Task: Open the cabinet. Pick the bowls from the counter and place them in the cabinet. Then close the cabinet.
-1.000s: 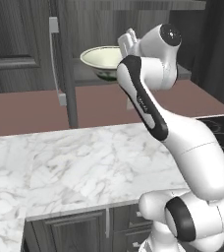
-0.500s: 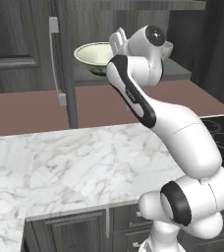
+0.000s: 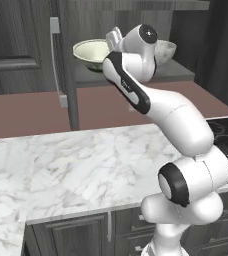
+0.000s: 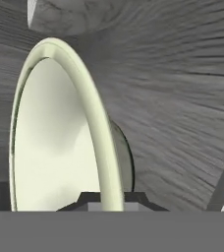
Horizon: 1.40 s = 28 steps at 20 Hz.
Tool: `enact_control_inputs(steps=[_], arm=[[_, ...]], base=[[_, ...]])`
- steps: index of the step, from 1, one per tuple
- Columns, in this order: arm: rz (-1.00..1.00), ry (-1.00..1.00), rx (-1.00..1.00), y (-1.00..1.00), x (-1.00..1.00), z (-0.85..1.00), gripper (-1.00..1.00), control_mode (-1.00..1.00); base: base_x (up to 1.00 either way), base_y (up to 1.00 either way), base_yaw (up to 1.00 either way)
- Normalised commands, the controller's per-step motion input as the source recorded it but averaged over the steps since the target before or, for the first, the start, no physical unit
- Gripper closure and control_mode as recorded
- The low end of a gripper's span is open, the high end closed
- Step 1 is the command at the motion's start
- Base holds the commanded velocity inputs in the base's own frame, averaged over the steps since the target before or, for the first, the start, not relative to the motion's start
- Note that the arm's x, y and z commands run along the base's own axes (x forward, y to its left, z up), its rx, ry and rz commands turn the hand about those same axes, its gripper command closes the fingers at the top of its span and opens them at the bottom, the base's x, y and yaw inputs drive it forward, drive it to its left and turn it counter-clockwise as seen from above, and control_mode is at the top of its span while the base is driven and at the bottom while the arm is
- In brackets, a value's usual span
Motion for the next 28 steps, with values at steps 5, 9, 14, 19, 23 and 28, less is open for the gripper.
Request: enact_control_inputs(steps=[5, 9, 14, 19, 23, 28], arm=[[0.0, 0.04, 0.0, 0.1, 0.58, -0.06, 1.0, -1.0], [0.0, 0.1, 0.01, 0.2, 0.54, -0.17, 1.0, -1.0], [0.0, 0.15, 0.03, 0.12, 0.33, -0.22, 1.0, -1.0], [0.0, 0.06, 0.05, -0.09, -0.31, -0.07, 1.0, -1.0], [0.0, 0.0, 0.08, -0.28, -0.85, 0.0, 1.0, -1.0], [-0.02, 0.0, 0.05, -0.16, -0.82, -0.01, 1.0, -1.0]], base=[[0.0, 0.0, 0.0], [0.0, 0.0, 0.0], [0.0, 0.0, 0.0], [0.0, 0.0, 0.0], [0.0, 0.0, 0.0], [0.0, 0.0, 0.0]])
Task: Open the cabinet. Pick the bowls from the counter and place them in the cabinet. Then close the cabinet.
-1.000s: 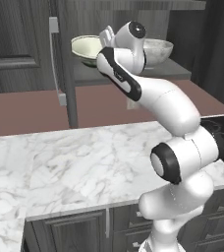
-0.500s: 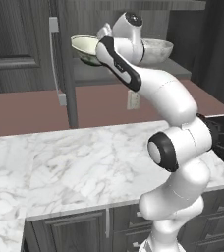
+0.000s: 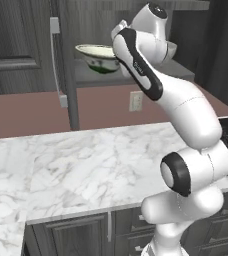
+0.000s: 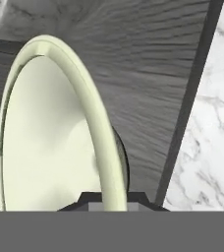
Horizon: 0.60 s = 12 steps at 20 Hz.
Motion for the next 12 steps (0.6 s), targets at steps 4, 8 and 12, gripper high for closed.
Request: enact_control_inputs(steps=[4, 8, 12], arm=[[0.0, 0.0, 0.0, 0.02, -0.12, -0.37, 1.0, -1.0], [0.0, -0.12, 0.0, 0.17, 0.08, -0.62, 1.0, -1.0], [0.0, -0.24, 0.0, 0.18, 0.38, -0.15, 1.0, -1.0]], base=[[0.0, 0.0, 0.0], [0.0, 0.0, 0.0], [0.0, 0.0, 0.0]])
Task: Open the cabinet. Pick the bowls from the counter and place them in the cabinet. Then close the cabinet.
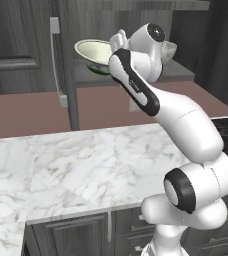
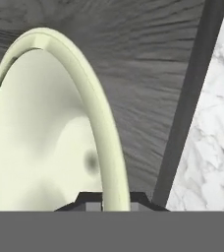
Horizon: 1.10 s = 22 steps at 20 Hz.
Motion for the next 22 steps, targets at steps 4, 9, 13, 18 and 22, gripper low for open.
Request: enact_control_inputs(steps=[4, 9, 13, 18, 22], arm=[[0.0, -0.07, 0.0, 0.16, 0.17, 0.01, -1.0, -1.0], [0.0, -0.07, 0.0, 0.01, 0.0, 0.43, -1.0, -1.0], [0.0, -0.11, 0.0, 0.0, -0.02, 0.69, -1.0, -1.0], [0.0, -0.12, 0.0, -0.03, -0.15, 0.65, -1.0, -1.0], [0.0, -0.16, 0.0, -0.35, -0.49, 0.59, -1.0, -1.0]], base=[[0.0, 0.0, 0.0], [0.0, 0.0, 0.0], [0.0, 0.0, 0.0], [0.0, 0.0, 0.0], [0.0, 0.0, 0.0]])
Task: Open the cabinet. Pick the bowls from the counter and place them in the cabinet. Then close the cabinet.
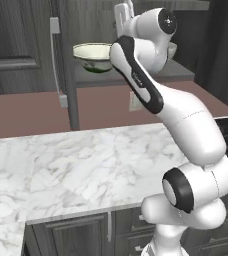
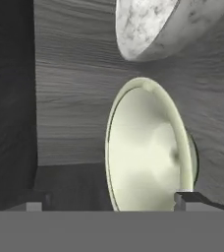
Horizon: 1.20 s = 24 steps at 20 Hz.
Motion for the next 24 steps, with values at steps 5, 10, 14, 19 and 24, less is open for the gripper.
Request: enact_control_inputs(steps=[5, 10, 14, 19, 24], arm=[[0.0, -0.14, 0.05, -0.52, -0.97, 0.17, -1.0, -1.0], [0.0, -0.08, 0.08, -0.72, -1.0, 0.1, -1.0, -1.0], [0.0, -0.08, 0.04, -0.65, -1.0, -0.03, -1.0, -1.0], [0.0, -0.18, 0.04, -0.65, -1.0, 0.0, -1.0, -1.0], [0.0, -0.14, 0.05, -0.66, -1.0, 0.0, -1.0, -1.0]], base=[[0.0, 0.0, 0.0], [0.0, 0.0, 0.0], [0.0, 0.0, 0.0], [0.0, 0.0, 0.0], [0.0, 0.0, 0.0]])
